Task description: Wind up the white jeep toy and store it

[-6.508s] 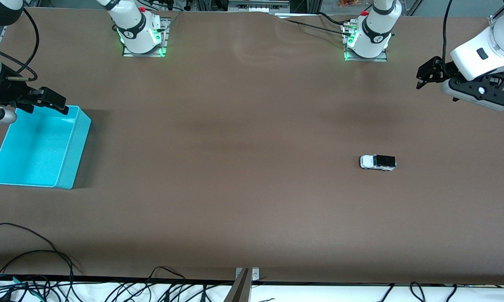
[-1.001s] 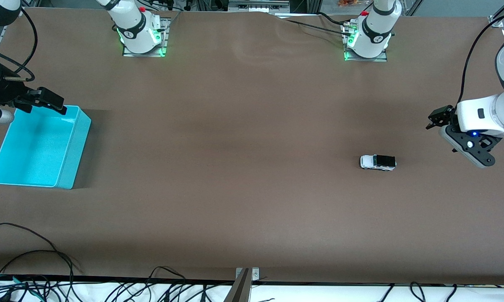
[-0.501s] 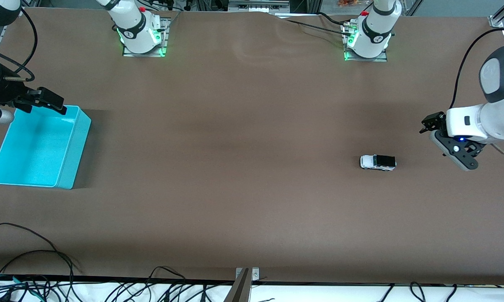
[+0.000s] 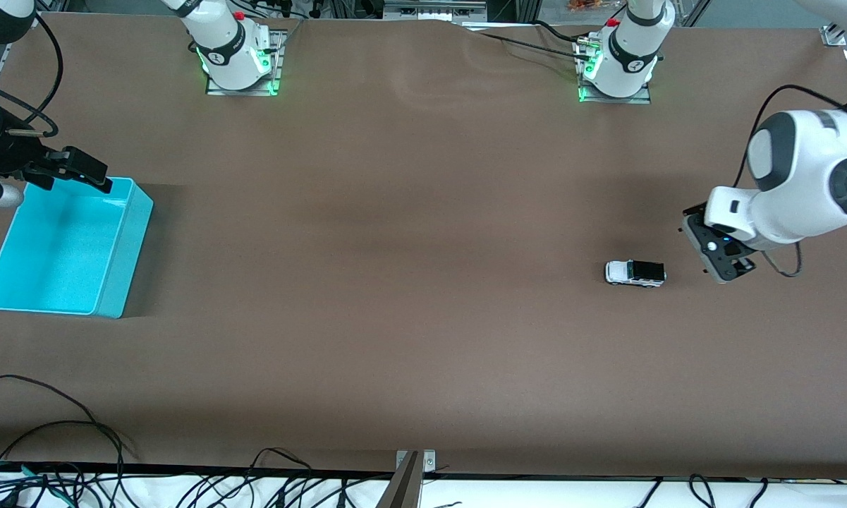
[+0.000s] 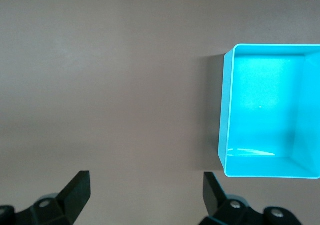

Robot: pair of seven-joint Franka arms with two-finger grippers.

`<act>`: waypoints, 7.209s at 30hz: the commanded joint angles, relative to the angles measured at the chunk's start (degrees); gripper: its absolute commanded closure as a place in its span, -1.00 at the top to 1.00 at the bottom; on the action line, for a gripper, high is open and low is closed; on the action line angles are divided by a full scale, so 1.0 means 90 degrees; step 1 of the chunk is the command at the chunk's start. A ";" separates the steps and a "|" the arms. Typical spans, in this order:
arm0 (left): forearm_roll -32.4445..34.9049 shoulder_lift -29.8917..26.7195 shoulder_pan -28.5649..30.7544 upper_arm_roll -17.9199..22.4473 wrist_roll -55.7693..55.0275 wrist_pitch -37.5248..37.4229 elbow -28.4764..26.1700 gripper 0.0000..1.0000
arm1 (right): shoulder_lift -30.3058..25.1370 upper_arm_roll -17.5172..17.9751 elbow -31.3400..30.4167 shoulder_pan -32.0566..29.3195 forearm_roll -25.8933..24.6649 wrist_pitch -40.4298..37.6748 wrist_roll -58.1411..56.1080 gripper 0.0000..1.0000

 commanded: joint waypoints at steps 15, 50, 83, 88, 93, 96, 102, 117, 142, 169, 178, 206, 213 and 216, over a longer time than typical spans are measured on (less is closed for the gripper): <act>0.0072 0.0946 -0.0009 -0.0134 0.1680 0.1354 -0.0346 1.00 | 0.0030 -0.0008 0.0127 -0.0032 0.0110 -0.0092 -0.0075 1.00; 0.0151 0.1435 -0.0165 -0.0154 0.2452 0.2507 -0.0824 0.16 | 0.0030 -0.0018 0.0127 -0.0032 0.0110 -0.0092 -0.0075 1.00; 0.0160 0.1679 0.0352 -0.0134 0.2899 0.2448 -0.0785 -0.93 | 0.0030 -0.0018 0.0127 -0.0032 0.0110 -0.0092 -0.0075 1.00; 0.0151 0.1796 0.0791 -0.0134 0.3505 0.2448 -0.0737 -0.93 | 0.0030 -0.0018 0.0127 -0.0032 0.0110 -0.0092 -0.0075 1.00; 0.0160 0.1962 0.1377 -0.0134 0.3954 0.2448 -0.0688 -0.92 | 0.0030 -0.0018 0.0127 -0.0032 0.0110 -0.0092 -0.0075 1.00; 0.0151 0.2050 0.1592 -0.0115 0.4257 0.2458 -0.0649 -0.92 | 0.0030 -0.0018 0.0127 -0.0032 0.0110 -0.0092 -0.0075 1.00; 0.0151 0.2128 0.1983 -0.0105 0.4639 0.2448 -0.0531 -0.90 | 0.0030 -0.0018 0.0127 -0.0032 0.0110 -0.0092 -0.0075 1.00; 0.0160 0.2353 0.2462 -0.0085 0.5108 0.2448 -0.0239 -0.90 | 0.0030 -0.0018 0.0127 -0.0032 0.0110 -0.0092 -0.0075 1.00; 0.0053 0.1875 0.2482 -0.0134 0.5391 0.1306 0.0426 1.00 | 0.0030 -0.0018 0.0127 -0.0032 0.0110 -0.0092 -0.0075 1.00; -0.0182 -0.0537 0.1184 -0.0124 -0.0388 -0.1595 0.1099 1.00 | 0.0030 -0.0018 0.0127 -0.0032 0.0110 -0.0092 -0.0075 1.00; -0.0201 -0.0987 0.0539 -0.0095 -0.2350 -0.2141 0.1109 1.00 | 0.0030 -0.0018 0.0127 -0.0032 0.0110 -0.0092 -0.0075 1.00; -0.0181 -0.1339 -0.0917 0.0383 -0.7236 -0.3577 0.1861 1.00 | 0.0030 -0.0018 0.0127 -0.0032 0.0110 -0.0092 -0.0075 1.00; -0.0250 -0.1339 -0.0839 0.0393 -0.7334 -0.3558 0.2105 1.00 | 0.0030 -0.0018 0.0127 -0.0032 0.0110 -0.0092 -0.0075 1.00; -0.0260 -0.1319 -0.0868 0.0383 -0.7334 -0.3558 0.2203 1.00 | 0.0030 -0.0018 0.0127 -0.0032 0.0110 -0.0092 -0.0075 1.00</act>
